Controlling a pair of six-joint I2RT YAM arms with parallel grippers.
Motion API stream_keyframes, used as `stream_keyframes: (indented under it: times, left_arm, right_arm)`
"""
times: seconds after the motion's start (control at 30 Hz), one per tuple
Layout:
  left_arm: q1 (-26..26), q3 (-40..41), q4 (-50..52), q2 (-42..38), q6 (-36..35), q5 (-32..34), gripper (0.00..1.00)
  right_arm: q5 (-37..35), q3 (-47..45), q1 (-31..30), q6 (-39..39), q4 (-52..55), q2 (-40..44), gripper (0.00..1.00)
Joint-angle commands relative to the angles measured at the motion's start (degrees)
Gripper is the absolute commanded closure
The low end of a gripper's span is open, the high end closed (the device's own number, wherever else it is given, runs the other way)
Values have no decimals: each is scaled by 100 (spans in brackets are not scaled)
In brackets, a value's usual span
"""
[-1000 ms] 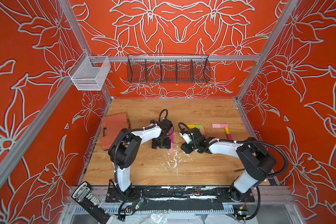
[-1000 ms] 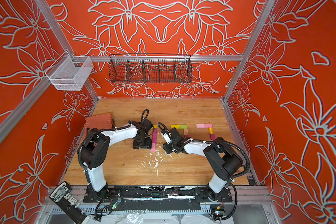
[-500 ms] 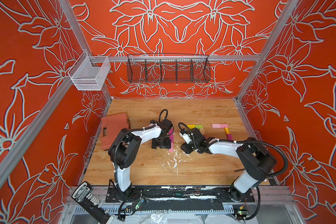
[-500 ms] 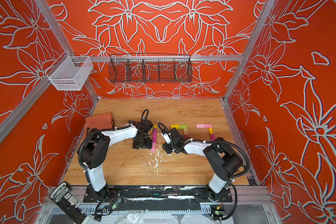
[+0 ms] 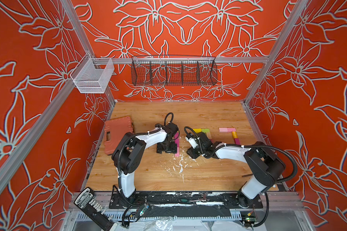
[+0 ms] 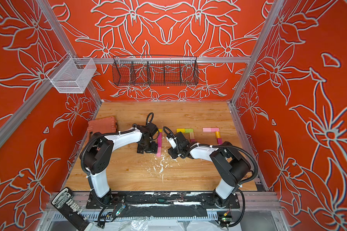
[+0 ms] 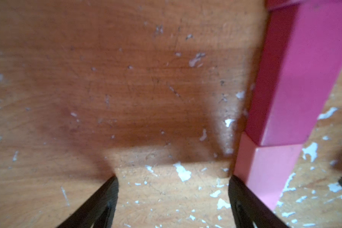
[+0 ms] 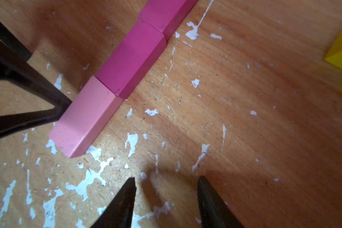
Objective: Assemble the number 7 with building blocks
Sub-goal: Assemble the building block at the center of the board.
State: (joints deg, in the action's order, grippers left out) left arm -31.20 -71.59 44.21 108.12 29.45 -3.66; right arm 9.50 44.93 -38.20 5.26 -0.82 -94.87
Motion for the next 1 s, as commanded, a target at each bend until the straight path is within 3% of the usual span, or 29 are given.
stream_keyframes:
  times: [0.0, 0.33, 0.6, 0.97]
  left_arm:
    - [-18, 75, -88, 299, 27, -126, 14]
    - [65, 84, 60, 57, 35, 100, 14]
    - [528, 87, 184, -387, -201, 225, 15]
    - [764, -750, 182, 163, -376, 216, 24]
  right_arm:
    - [70, -89, 27, 92, -85, 29, 47]
    - [146, 48, 49, 108, 15, 85, 47]
    - [254, 546, 194, 282, 291, 156, 47]
    - [204, 1670, 389, 384, 844, -571, 47]
